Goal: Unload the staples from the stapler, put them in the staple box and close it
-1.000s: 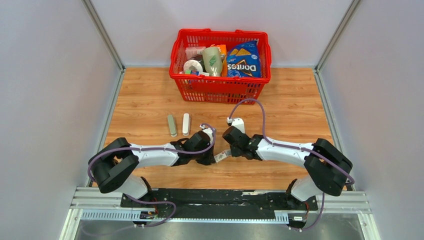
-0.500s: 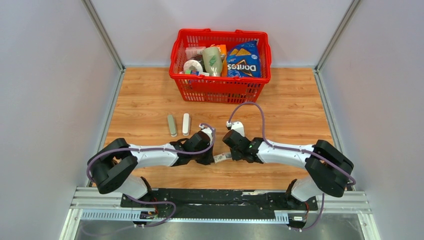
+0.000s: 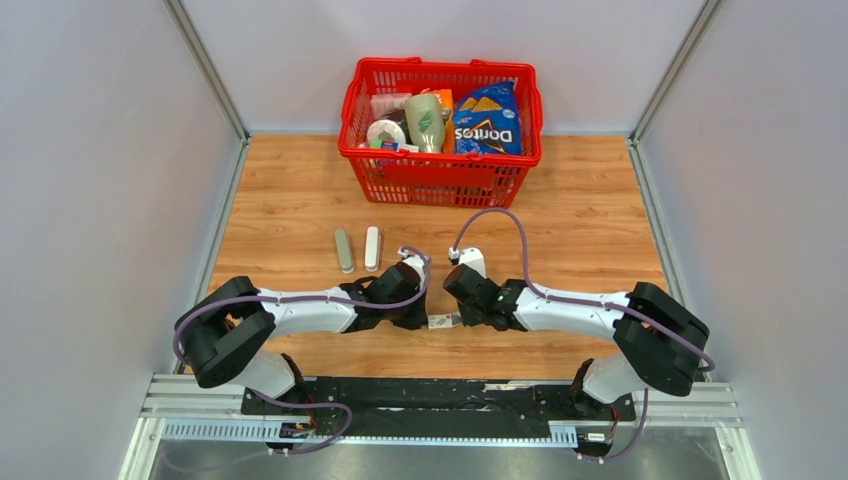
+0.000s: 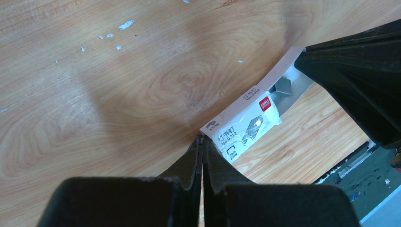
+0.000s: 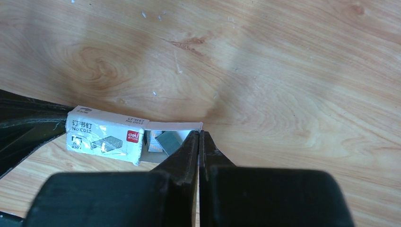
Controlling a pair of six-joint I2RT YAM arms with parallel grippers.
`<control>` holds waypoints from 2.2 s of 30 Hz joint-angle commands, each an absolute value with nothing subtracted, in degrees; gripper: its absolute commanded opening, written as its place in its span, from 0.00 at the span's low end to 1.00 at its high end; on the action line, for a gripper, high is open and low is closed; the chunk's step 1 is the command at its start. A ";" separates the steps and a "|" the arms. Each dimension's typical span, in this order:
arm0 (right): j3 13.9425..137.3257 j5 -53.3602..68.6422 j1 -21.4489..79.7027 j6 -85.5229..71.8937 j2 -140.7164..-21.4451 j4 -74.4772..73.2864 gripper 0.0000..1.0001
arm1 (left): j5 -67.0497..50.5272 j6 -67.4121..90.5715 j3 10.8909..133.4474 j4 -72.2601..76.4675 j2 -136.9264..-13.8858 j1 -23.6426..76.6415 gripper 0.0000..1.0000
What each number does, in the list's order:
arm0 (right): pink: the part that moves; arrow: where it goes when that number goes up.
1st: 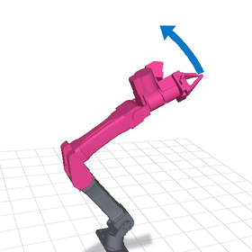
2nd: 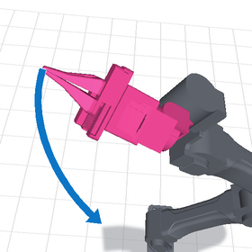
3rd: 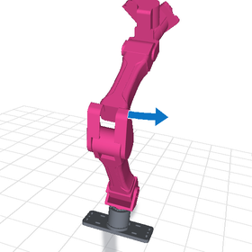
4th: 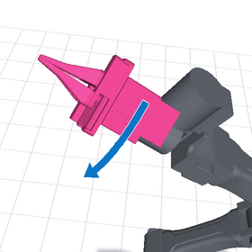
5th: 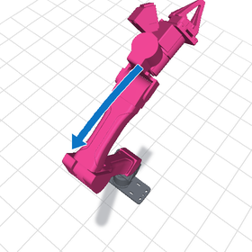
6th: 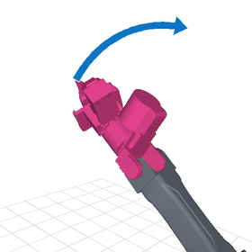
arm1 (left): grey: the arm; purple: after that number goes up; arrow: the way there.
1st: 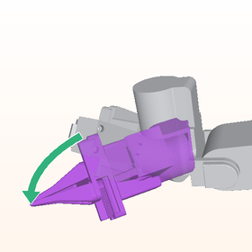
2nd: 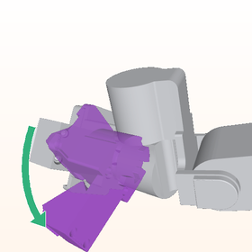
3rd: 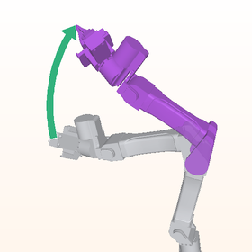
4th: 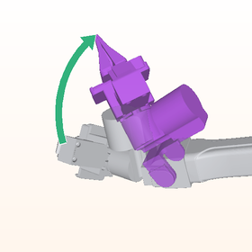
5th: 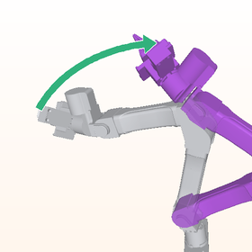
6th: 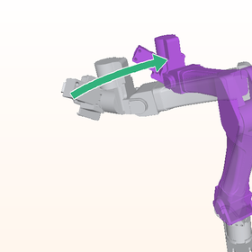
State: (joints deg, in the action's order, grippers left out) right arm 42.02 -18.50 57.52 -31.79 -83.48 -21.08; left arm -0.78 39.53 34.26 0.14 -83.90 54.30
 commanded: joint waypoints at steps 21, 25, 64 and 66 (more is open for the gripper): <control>43.86 -19.95 58.10 -43.77 -83.67 -21.45 0.00 | 1.41 38.14 31.90 -3.34 -81.65 54.58 0.00; 43.86 -19.16 58.45 -43.77 -84.11 -20.83 0.00 | 2.02 37.97 31.82 -2.64 -82.61 54.67 0.00; 40.17 -21.10 58.80 -53.70 -79.54 -22.50 0.00 | 4.13 42.19 30.32 -3.34 -81.91 58.71 0.00; 40.52 -20.57 58.80 -53.18 -79.98 -22.06 0.00 | 4.04 42.01 30.50 -3.34 -82.09 58.80 0.00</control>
State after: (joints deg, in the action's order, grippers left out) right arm 40.51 -20.34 58.46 -51.92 -80.88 -23.46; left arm 2.96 41.91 32.23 1.10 -81.97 58.39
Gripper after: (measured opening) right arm 0.006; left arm 0.006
